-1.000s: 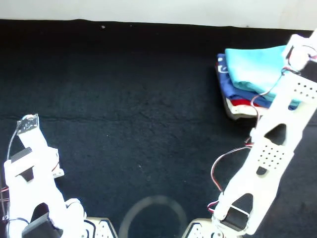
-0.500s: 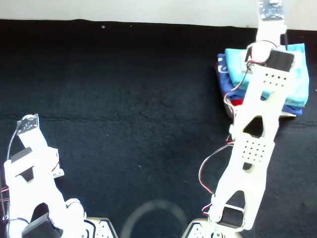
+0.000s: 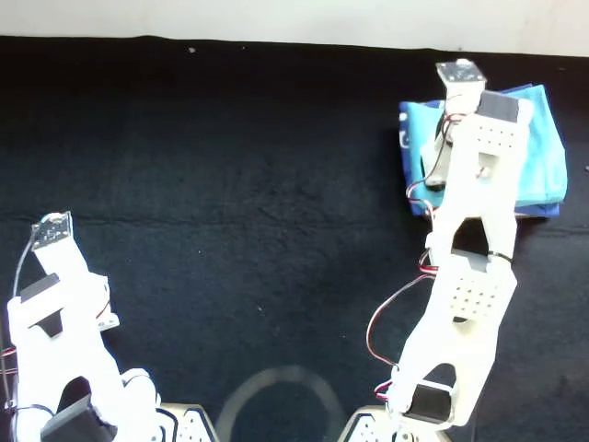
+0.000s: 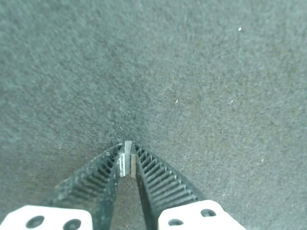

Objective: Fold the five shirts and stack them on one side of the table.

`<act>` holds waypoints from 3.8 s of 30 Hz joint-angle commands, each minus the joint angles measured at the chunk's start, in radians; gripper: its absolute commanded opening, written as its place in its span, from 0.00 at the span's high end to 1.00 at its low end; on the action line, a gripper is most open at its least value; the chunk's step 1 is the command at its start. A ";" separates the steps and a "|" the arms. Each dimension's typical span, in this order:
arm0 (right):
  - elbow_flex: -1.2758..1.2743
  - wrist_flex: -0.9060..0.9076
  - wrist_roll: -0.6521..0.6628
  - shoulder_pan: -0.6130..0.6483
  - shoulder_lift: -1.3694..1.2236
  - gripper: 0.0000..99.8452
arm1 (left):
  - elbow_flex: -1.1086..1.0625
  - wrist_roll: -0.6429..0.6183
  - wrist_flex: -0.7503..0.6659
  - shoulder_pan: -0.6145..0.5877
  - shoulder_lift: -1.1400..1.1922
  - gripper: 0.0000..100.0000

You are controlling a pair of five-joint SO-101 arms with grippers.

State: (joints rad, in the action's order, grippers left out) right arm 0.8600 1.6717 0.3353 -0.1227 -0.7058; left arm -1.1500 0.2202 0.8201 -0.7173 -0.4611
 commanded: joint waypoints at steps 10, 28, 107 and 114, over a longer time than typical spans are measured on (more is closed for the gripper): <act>0.300 0.045 0.012 0.004 0.194 0.99 | -0.005 0.006 -0.015 -0.001 -0.008 0.99; 0.404 -0.653 0.003 -0.206 -0.277 0.99 | -0.005 0.006 -0.015 -0.001 -0.008 0.99; -2.388 -0.591 -0.275 0.147 2.411 0.99 | -0.479 0.043 0.350 0.490 -1.313 0.99; -2.531 -0.584 -0.278 0.148 2.539 0.99 | -0.496 0.044 0.402 0.490 -1.348 0.99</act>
State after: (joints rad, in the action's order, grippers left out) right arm -1.6379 1.0978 0.0652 0.0245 1.7983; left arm -1.6778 0.2570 1.1868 -0.2371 -1.8021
